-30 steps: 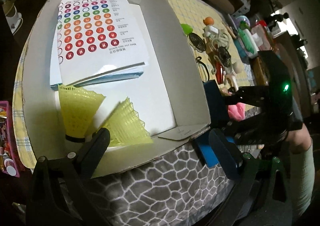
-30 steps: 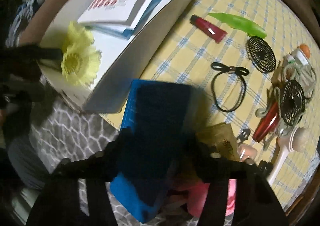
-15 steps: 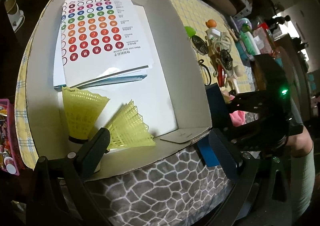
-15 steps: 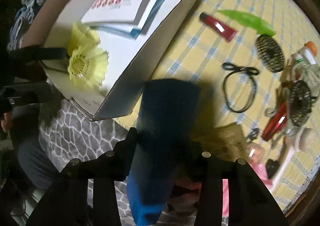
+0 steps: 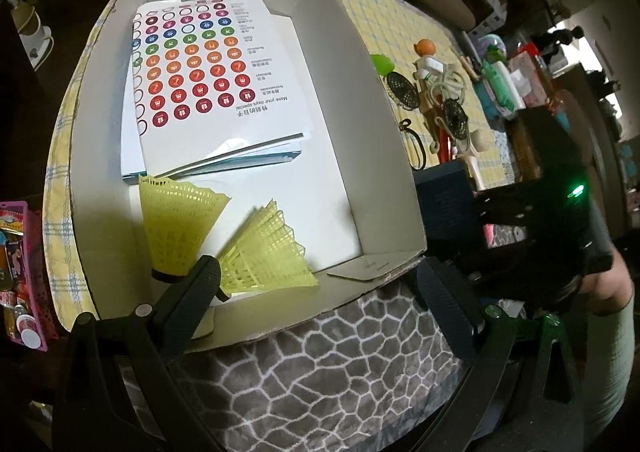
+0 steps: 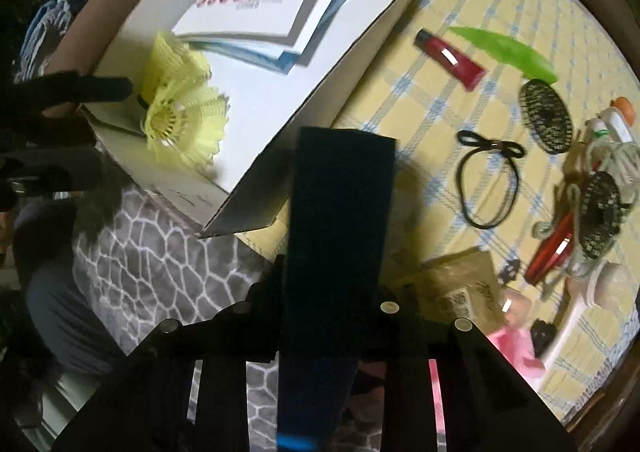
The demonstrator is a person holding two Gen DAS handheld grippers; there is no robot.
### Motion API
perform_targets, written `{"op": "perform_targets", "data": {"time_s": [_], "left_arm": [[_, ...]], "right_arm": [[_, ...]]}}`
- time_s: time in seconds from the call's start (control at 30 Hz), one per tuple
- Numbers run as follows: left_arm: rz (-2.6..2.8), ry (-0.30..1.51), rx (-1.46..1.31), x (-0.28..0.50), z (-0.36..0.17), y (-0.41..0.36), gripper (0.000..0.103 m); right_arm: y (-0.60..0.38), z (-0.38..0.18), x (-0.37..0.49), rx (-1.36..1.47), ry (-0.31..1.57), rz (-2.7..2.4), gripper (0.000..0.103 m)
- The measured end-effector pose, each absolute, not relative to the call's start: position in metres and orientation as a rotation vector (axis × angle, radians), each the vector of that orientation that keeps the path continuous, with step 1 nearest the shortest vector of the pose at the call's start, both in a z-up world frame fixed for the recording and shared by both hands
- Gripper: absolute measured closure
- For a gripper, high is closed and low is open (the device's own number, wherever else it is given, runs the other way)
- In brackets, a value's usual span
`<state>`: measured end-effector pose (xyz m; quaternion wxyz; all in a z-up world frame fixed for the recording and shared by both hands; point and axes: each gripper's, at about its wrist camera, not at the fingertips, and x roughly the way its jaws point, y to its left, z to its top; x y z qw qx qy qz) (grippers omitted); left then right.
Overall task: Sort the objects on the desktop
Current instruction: 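Lower the blue card onto the sticker sheet inside the white box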
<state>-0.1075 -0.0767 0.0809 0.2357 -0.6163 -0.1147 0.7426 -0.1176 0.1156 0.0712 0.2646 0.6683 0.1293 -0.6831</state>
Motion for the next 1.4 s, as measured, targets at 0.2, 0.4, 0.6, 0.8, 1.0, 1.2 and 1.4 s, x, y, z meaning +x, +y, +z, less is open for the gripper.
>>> {"op": "perform_targets", "data": {"time_s": [0.2,0.4,0.6,0.8,1.0,1.2,1.4], "left_arm": [[2.042,-0.294,-1.678,-0.099,0.09,-0.078,0.004],[2.059,-0.276,-1.676,-0.101,0.103,-0.09,0.004],[2.085,-0.3,-1.67,-0.107,0.109,-0.113,0.004],[2.114,-0.265,-1.72,-0.123,0.1,-0.137,0.004],[2.118,-0.266,-1.725,-0.145,0.091,-0.147,0.004],[2.113,-0.224,-1.711,-0.162,0.086,-0.145,0.004],[2.119,-0.198,-1.718,-0.178,0.08,-0.14,0.004]], "right_arm": [[0.133,0.123,-0.13,1.749,0.294,-1.94,0.079],[0.105,0.157,-0.148,1.673,0.165,-1.979,0.079],[0.054,0.144,-0.173,1.655,0.047,-1.945,0.079],[0.01,0.127,-0.214,1.649,-0.052,-1.923,0.078],[-0.009,0.108,-0.267,1.63,-0.258,-1.91,0.078],[-0.024,0.072,-0.298,1.677,-0.332,-1.92,0.074],[-0.043,0.079,-0.302,1.757,0.1,-2.031,0.041]]}}
